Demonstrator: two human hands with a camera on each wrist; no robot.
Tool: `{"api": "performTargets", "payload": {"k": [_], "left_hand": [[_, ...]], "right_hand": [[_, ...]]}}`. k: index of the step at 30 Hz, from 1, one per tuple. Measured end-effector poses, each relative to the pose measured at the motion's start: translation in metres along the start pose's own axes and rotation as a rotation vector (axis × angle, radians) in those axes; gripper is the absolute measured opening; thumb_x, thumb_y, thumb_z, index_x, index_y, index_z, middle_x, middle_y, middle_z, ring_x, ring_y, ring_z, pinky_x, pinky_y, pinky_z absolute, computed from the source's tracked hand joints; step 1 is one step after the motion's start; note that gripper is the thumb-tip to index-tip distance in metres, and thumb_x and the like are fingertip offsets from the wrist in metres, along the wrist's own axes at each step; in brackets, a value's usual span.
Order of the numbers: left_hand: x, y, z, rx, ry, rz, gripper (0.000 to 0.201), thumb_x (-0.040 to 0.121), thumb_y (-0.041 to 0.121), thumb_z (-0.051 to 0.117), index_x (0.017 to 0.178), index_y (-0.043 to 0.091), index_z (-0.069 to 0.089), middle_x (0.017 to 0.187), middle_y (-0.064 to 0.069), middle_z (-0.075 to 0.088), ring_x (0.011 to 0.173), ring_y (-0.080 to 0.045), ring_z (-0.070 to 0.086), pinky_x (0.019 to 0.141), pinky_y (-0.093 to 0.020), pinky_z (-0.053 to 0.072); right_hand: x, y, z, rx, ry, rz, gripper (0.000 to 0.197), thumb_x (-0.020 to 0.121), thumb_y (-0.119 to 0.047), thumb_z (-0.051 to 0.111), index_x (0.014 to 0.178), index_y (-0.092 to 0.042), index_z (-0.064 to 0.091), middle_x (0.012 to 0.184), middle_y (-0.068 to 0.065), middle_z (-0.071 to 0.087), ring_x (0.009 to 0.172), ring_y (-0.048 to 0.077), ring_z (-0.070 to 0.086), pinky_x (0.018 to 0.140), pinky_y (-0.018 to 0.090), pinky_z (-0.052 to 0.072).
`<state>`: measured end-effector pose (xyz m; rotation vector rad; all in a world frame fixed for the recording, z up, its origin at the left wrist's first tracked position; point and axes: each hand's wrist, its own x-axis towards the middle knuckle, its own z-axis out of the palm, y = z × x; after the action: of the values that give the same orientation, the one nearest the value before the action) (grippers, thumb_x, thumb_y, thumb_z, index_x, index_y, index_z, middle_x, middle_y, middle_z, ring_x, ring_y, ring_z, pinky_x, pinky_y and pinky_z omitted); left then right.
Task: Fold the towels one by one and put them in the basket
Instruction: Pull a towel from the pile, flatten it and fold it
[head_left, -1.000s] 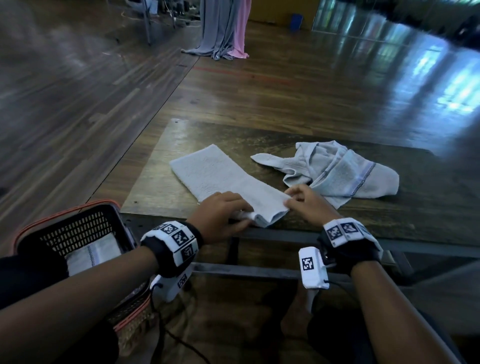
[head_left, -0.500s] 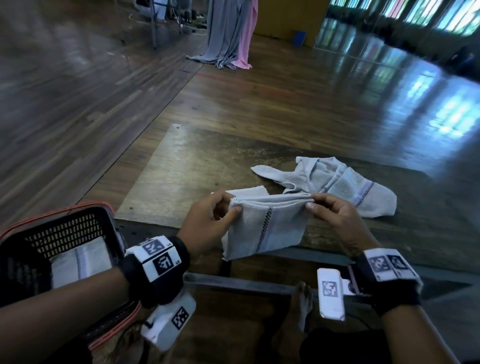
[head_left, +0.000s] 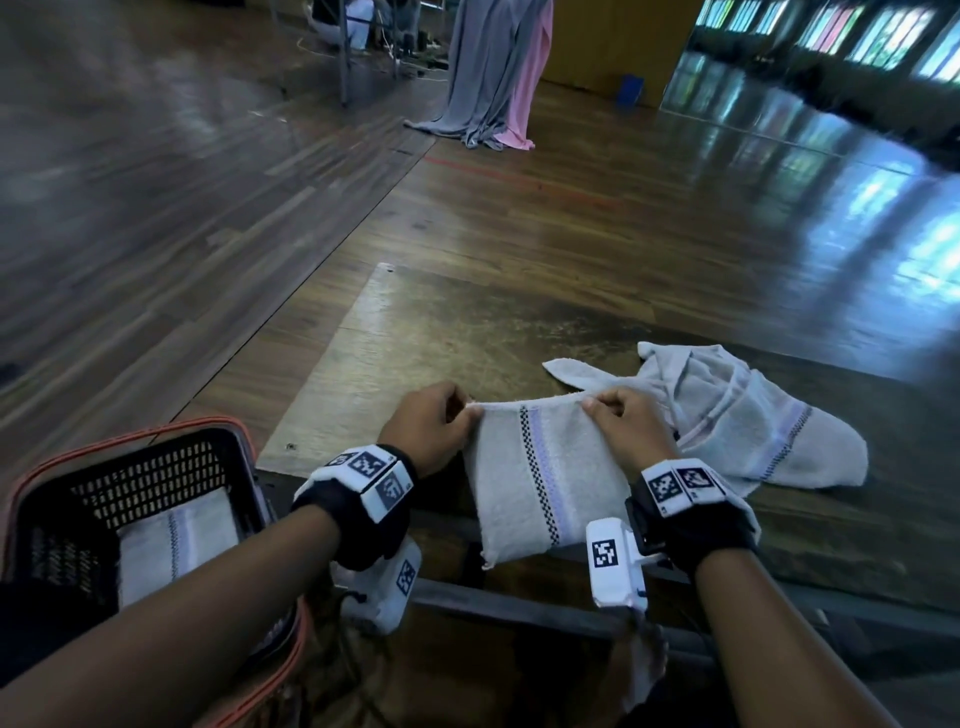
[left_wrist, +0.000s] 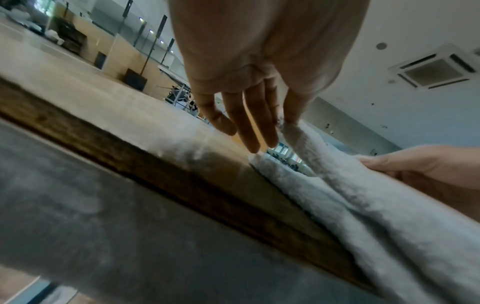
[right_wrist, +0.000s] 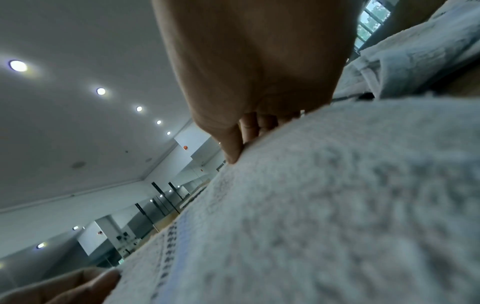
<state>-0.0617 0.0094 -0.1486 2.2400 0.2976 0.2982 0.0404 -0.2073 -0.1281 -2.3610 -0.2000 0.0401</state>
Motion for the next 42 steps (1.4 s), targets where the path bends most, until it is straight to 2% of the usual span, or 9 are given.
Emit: {"api": "performTargets", "payload": {"k": [6,12,14,17,19,29,33,36,42], "left_hand": [[0.010,-0.010,0.014,0.248,-0.061,0.036,0.019,0.089,0.036,0.051,0.094,0.017,0.053,0.102,-0.005,0.054,0.096,-0.026,0.054,0.074,-0.035,0.044],[0.013,-0.009,0.012,0.618,-0.111,0.300,0.024,0.093,0.030,0.043,0.109,0.017,0.056,0.113,-0.007,0.053,0.105,-0.028,0.050,0.070,-0.034,0.037],[0.019,-0.006,0.005,0.647,-0.155,0.328,0.022,0.091,0.028,0.046,0.106,0.019,0.059,0.113,-0.005,0.053,0.105,-0.026,0.051,0.068,-0.032,0.033],[0.029,-0.003,-0.005,0.623,-0.264,0.314,0.018,0.090,0.026,0.048,0.100,0.021,0.062,0.112,-0.002,0.056,0.105,-0.024,0.055,0.071,-0.032,0.038],[0.033,0.000,-0.007,0.618,-0.311,0.302,0.017,0.089,0.024,0.049,0.100,0.021,0.062,0.111,0.000,0.060,0.103,-0.024,0.057,0.070,-0.030,0.040],[0.033,0.008,-0.006,0.568,-0.277,0.199,0.015,0.090,0.024,0.044,0.099,0.020,0.056,0.103,-0.007,0.065,0.089,-0.028,0.060,0.065,-0.031,0.040],[0.028,0.008,0.000,0.540,-0.244,0.365,0.025,0.090,0.024,0.046,0.111,0.019,0.058,0.115,-0.002,0.061,0.101,-0.025,0.058,0.080,-0.034,0.046],[0.026,0.012,0.007,0.514,-0.285,0.461,0.024,0.089,0.024,0.049,0.109,0.019,0.062,0.109,-0.001,0.060,0.098,-0.022,0.058,0.080,-0.032,0.044],[0.032,0.013,0.008,0.455,-0.310,0.296,0.017,0.087,0.017,0.053,0.097,0.015,0.066,0.105,-0.003,0.059,0.095,-0.023,0.059,0.082,-0.036,0.050]], "right_hand": [[0.006,0.000,0.016,-0.165,-0.025,0.006,0.022,0.090,-0.034,0.056,0.094,-0.014,0.064,0.088,0.000,0.062,0.086,0.017,0.056,0.074,0.028,0.039],[0.003,-0.001,0.011,-0.162,-0.116,-0.021,0.029,0.088,-0.026,0.060,0.112,-0.011,0.061,0.092,0.001,0.061,0.086,0.014,0.054,0.075,0.023,0.037],[0.000,0.001,0.005,-0.174,-0.223,-0.008,0.030,0.087,-0.028,0.060,0.112,-0.012,0.060,0.089,0.000,0.061,0.085,0.014,0.057,0.071,0.022,0.042],[-0.008,0.004,-0.003,-0.088,-0.415,0.061,0.022,0.086,-0.030,0.062,0.103,-0.016,0.058,0.085,-0.001,0.059,0.076,0.009,0.059,0.048,0.015,0.046],[-0.012,0.006,-0.007,-0.049,-0.487,0.063,0.019,0.086,-0.030,0.063,0.099,-0.018,0.055,0.087,0.002,0.059,0.077,0.010,0.061,0.048,0.016,0.048],[-0.016,0.006,-0.005,-0.089,-0.318,-0.040,0.013,0.088,-0.027,0.060,0.096,-0.019,0.054,0.080,0.004,0.063,0.069,0.013,0.062,0.062,0.028,0.053],[-0.017,0.003,-0.001,-0.253,-0.216,-0.182,0.014,0.082,-0.026,0.066,0.091,-0.024,0.056,0.081,-0.004,0.058,0.077,0.012,0.057,0.075,0.036,0.050],[-0.018,0.000,-0.002,-0.266,-0.169,-0.270,0.015,0.080,-0.020,0.069,0.077,-0.025,0.055,0.087,-0.005,0.055,0.081,0.012,0.054,0.077,0.037,0.049],[-0.017,0.001,-0.002,-0.262,-0.148,-0.291,0.012,0.081,-0.018,0.066,0.074,-0.021,0.057,0.074,-0.014,0.059,0.077,0.009,0.057,0.075,0.040,0.051]]}}
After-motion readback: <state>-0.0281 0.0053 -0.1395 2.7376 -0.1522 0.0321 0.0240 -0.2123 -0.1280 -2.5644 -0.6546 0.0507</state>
